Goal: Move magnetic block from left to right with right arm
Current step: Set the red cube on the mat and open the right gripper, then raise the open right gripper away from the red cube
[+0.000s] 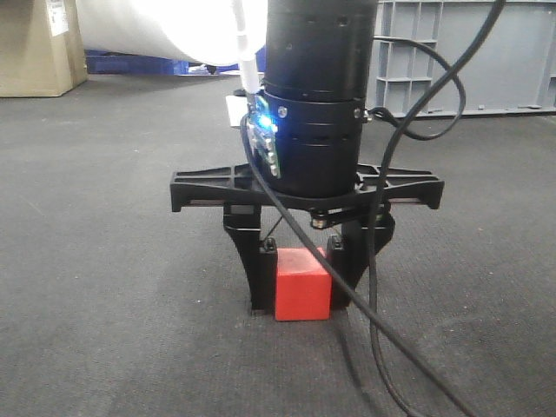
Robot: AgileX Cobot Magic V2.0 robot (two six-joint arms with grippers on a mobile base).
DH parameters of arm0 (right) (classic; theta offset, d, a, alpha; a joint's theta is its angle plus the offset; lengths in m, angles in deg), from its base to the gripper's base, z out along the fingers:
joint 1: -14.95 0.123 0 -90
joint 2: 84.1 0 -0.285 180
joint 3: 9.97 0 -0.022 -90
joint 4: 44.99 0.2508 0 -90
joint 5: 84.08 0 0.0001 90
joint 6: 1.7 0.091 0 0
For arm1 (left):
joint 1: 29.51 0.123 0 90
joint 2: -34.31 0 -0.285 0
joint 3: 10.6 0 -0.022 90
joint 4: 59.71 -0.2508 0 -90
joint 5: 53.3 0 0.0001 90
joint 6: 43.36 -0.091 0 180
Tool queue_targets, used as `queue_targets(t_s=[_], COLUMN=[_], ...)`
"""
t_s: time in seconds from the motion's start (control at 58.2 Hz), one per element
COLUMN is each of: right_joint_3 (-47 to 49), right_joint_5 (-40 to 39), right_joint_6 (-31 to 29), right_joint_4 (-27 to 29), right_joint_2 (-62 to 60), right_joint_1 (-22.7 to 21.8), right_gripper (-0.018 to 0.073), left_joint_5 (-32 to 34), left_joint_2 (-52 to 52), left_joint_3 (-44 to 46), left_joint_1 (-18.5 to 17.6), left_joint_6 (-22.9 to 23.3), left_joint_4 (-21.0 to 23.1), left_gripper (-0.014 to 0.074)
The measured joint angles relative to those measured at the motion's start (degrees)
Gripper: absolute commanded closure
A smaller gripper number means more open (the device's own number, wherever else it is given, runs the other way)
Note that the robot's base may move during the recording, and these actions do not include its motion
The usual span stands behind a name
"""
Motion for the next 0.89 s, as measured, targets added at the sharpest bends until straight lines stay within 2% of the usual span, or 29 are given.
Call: queue_targets(t_s=[0.12,0.172,0.395,0.601,0.807,0.893], right_joint_3=[0.0,0.0,0.0,-0.4,-5.8,-9.7], right_joint_5=[0.0,0.0,0.0,0.0,-2.1,-4.7], right_joint_6=[0.6,0.7,0.9,0.9,0.9,0.6], right_joint_4=[0.0,0.0,-1.3,-4.1,-8.2,-9.7], right_joint_2=[0.1,0.2,-1.4,-8.2,-18.4,-23.1], right_joint_1=[0.0,0.0,0.4,0.5,0.6,0.3], right_gripper=[-0.0048,-0.0079,-0.0083,-0.0083,-0.0081,-0.0042], left_joint_5=[0.0,0.0,0.0,0.0,0.0,0.0], left_joint_2=[0.0,0.0,0.0,0.0,0.0,0.0], left_joint_3=[0.0,0.0,0.0,0.0,0.0,0.0], left_joint_1=[0.0,0.0,0.0,0.0,0.0,0.0], left_joint_6=[0.0,0.0,0.0,0.0,0.0,0.0], left_joint_4=[0.0,0.0,0.0,0.0,0.0,0.0], left_gripper=[0.0722,0.0722,0.0722,0.0722,0.0722,0.0722])
